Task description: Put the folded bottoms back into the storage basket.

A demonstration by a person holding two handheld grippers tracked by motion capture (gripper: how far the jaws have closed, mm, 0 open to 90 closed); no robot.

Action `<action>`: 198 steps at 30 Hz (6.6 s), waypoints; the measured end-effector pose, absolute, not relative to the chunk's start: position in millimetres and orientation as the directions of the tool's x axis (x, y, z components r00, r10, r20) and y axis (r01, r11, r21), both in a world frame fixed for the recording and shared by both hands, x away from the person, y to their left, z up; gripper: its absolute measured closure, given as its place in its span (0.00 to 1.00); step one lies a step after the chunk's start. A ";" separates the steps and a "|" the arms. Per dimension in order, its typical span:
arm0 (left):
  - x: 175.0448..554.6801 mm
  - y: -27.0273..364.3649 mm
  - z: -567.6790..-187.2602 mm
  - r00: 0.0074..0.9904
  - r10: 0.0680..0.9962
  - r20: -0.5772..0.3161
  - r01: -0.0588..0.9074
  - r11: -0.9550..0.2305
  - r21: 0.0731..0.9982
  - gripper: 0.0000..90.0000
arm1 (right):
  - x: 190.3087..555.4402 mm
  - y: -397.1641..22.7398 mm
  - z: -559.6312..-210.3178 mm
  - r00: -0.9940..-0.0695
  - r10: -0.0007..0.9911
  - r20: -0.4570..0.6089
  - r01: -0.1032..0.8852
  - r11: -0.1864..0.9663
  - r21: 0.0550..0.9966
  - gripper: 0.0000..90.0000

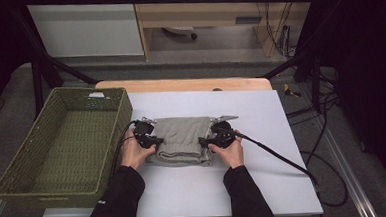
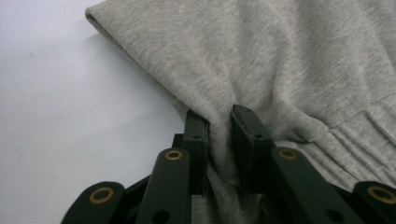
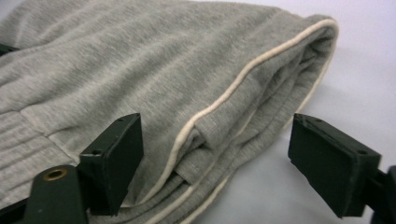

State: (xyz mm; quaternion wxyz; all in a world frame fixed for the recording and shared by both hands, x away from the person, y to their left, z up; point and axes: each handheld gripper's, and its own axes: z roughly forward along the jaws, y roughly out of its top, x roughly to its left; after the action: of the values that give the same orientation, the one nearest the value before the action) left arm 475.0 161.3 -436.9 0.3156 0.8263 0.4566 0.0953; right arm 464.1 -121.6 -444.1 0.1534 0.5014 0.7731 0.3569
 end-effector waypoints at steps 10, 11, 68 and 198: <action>475.1 161.4 -436.8 0.566 0.814 -0.131 0.694 -0.385 0.608 0.84 | 461.5 -119.1 -448.0 -0.431 0.892 0.137 0.694 0.231 0.682 0.34; 475.1 161.3 -437.0 0.564 0.815 -0.132 0.695 -0.382 0.609 0.84 | 460.4 -118.6 -448.2 -0.428 0.893 0.140 0.694 0.225 0.684 0.37; 473.2 167.2 -412.3 0.549 0.811 -0.199 0.718 -0.337 0.608 0.90 | 457.1 -122.3 -434.9 -0.450 0.858 0.247 0.712 0.177 0.679 0.82; 387.8 184.7 -305.4 0.695 0.709 -0.114 0.544 -0.417 0.728 0.90 | 377.7 -130.1 -349.4 -0.594 0.772 0.226 0.543 0.178 0.820 0.82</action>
State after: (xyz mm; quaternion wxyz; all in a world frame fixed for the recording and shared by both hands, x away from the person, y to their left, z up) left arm 387.8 184.7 -305.4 0.3882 0.8349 0.3755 0.1063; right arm 377.7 -130.1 -349.4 0.1211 0.4338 0.7579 0.4719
